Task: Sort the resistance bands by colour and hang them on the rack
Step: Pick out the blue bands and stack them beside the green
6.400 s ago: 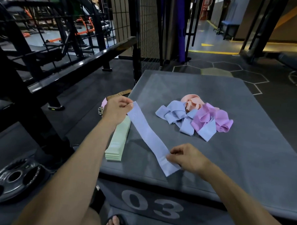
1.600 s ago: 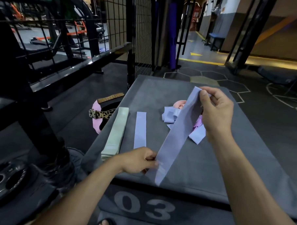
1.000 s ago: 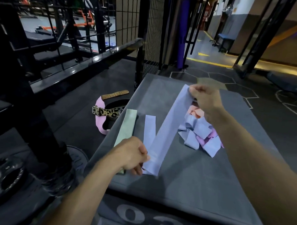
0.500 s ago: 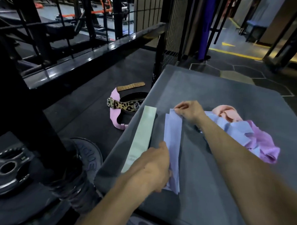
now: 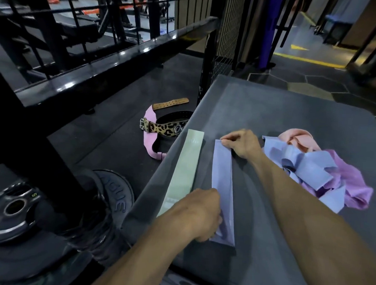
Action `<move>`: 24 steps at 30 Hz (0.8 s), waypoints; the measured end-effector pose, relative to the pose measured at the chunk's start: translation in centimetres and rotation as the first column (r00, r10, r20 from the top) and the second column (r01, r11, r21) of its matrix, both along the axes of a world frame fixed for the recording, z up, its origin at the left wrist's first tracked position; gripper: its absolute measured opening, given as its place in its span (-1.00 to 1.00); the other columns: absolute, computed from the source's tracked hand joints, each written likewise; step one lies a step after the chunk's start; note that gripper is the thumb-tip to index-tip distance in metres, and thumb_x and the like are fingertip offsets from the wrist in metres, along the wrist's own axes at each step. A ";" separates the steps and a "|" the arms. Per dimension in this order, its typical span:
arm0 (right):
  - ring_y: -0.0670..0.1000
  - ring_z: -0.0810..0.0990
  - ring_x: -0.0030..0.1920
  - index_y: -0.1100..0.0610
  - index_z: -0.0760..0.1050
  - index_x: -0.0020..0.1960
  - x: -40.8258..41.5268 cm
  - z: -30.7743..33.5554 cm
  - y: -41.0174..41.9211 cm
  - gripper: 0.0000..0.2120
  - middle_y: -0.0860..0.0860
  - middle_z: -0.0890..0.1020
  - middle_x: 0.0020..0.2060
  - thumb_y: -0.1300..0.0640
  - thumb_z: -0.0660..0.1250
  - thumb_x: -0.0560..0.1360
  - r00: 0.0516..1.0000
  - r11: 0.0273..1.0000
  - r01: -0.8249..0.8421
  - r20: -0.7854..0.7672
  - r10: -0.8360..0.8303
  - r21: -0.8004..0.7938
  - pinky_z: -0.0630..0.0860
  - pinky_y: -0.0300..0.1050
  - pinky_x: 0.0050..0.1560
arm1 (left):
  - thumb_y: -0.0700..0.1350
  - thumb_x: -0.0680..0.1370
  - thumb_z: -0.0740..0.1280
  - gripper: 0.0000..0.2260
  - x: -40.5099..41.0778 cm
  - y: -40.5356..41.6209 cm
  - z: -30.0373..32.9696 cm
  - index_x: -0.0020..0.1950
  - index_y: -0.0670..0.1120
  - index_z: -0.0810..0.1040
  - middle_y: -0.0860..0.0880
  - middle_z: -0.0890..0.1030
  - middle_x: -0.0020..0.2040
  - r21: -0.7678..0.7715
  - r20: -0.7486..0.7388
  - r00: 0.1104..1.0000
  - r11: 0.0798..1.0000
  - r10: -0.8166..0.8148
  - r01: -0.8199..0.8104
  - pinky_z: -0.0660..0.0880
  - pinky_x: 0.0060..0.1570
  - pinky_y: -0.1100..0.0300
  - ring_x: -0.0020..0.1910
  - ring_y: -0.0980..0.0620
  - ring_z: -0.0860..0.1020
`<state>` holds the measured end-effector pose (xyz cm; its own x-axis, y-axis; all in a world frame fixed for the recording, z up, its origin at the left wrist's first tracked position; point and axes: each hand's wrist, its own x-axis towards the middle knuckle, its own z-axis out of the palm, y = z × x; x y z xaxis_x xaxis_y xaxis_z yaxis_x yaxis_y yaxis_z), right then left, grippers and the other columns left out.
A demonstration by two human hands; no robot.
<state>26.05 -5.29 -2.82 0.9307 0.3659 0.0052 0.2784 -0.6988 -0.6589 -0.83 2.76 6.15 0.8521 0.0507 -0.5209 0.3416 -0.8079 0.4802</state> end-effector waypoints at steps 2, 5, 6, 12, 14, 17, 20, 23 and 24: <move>-0.07 0.66 0.03 -0.20 0.67 -0.22 0.0 0.0 0.1 -0.91 -0.20 0.69 -0.21 -0.02 0.53 0.42 1.000 1.000 0.003 -0.002 -0.003 -0.016 0.55 0.00 0.22 | -0.16 0.67 0.25 -0.85 0.3 -0.2 -0.3 0.22 -0.16 0.48 -0.18 0.62 0.11 0.002 -0.003 1.000 1.000 -0.016 0.016 0.56 0.03 -0.01 -0.02 -0.17 0.62; -0.04 0.67 -0.01 -0.24 0.63 -0.31 0.2 -0.1 0.0 -0.84 -0.22 0.70 -0.23 -0.03 0.53 0.39 1.000 1.000 0.000 -0.014 0.000 -0.004 0.57 0.03 0.20 | -0.16 0.67 0.25 -0.85 0.4 -0.5 -0.7 0.21 -0.16 0.48 -0.18 0.61 0.12 0.013 -0.006 1.000 1.000 -0.028 0.028 0.59 0.09 -0.06 0.06 -0.19 0.63; -0.04 0.67 -0.02 -0.25 0.63 -0.33 0.3 -0.2 -0.1 -0.83 -0.22 0.71 -0.23 -0.03 0.53 0.38 1.000 1.000 0.000 -0.022 0.000 0.001 0.57 0.04 0.19 | -0.16 0.66 0.26 -0.85 0.5 -0.5 -0.7 0.20 -0.16 0.48 -0.17 0.61 0.11 0.016 -0.006 1.000 0.999 -0.028 0.029 0.59 0.09 -0.07 0.05 -0.18 0.63; -0.06 0.67 -0.03 -0.22 0.63 -0.32 0.6 -0.2 0.0 -0.82 -0.20 0.72 -0.21 0.00 0.53 0.39 1.000 1.000 -0.020 -0.017 0.020 0.013 0.58 0.03 0.18 | -0.16 0.66 0.24 -0.84 0.5 -0.6 -0.8 0.22 -0.15 0.46 -0.18 0.59 0.15 0.017 0.002 1.000 0.999 -0.030 0.030 0.59 0.10 -0.07 0.10 -0.20 0.62; -0.06 0.66 -0.01 -0.20 0.63 -0.31 0.7 0.0 0.0 -0.82 -0.18 0.71 -0.20 0.03 0.53 0.40 0.999 1.000 -0.019 -0.028 0.019 0.005 0.57 0.03 0.19 | -0.21 0.64 0.25 -0.83 0.6 -0.7 -0.9 0.22 -0.14 0.46 -0.18 0.59 0.15 0.037 -0.002 0.999 0.998 -0.041 0.041 0.60 0.10 -0.08 0.10 -0.20 0.62; -0.03 0.66 0.01 -0.19 0.61 -0.36 0.8 0.2 0.2 -0.80 -0.19 0.71 -0.23 0.03 0.53 0.38 0.999 1.000 -0.009 -0.043 0.008 -0.017 0.56 0.05 0.20 | -0.23 0.62 0.25 -0.83 0.6 -0.6 -1.2 0.21 -0.14 0.45 -0.18 0.58 0.14 0.054 -0.005 0.999 0.998 -0.042 0.042 0.58 0.05 -0.05 0.08 -0.20 0.62; -0.02 0.65 0.01 -0.23 0.61 -0.42 0.8 0.3 0.5 -0.76 -0.25 0.67 -0.31 0.03 0.52 0.36 0.999 0.999 0.013 -0.050 -0.014 -0.035 0.56 0.06 0.20 | -0.23 0.63 0.26 -0.83 0.8 -0.6 -1.5 0.22 -0.14 0.43 -0.17 0.54 0.14 0.095 0.003 0.997 0.992 -0.082 0.081 0.52 -0.02 0.01 0.03 -0.17 0.59; -0.02 0.66 0.00 -0.32 0.60 -0.41 0.8 0.2 0.7 -0.75 -0.28 0.64 -0.38 0.01 0.52 0.32 0.998 0.999 0.016 -0.054 -0.018 -0.034 0.56 0.08 0.20 | -0.20 0.65 0.25 -0.84 0.9 -0.6 -1.7 0.23 -0.11 0.39 -0.14 0.47 0.08 0.148 -0.009 0.993 0.982 -0.121 0.121 0.40 -0.07 0.09 -0.08 -0.10 0.45; -0.01 0.66 0.00 -0.31 0.61 -0.40 0.9 0.2 0.7 -0.76 -0.29 0.64 -0.39 0.01 0.53 0.32 0.999 0.999 0.014 -0.052 -0.016 -0.035 0.56 0.08 0.20 | -0.21 0.65 0.24 -0.87 0.8 -0.6 -1.8 0.17 -0.09 0.38 -0.11 0.43 0.02 0.157 -0.017 0.992 0.979 -0.127 0.128 0.38 -0.09 0.09 -0.10 -0.09 0.42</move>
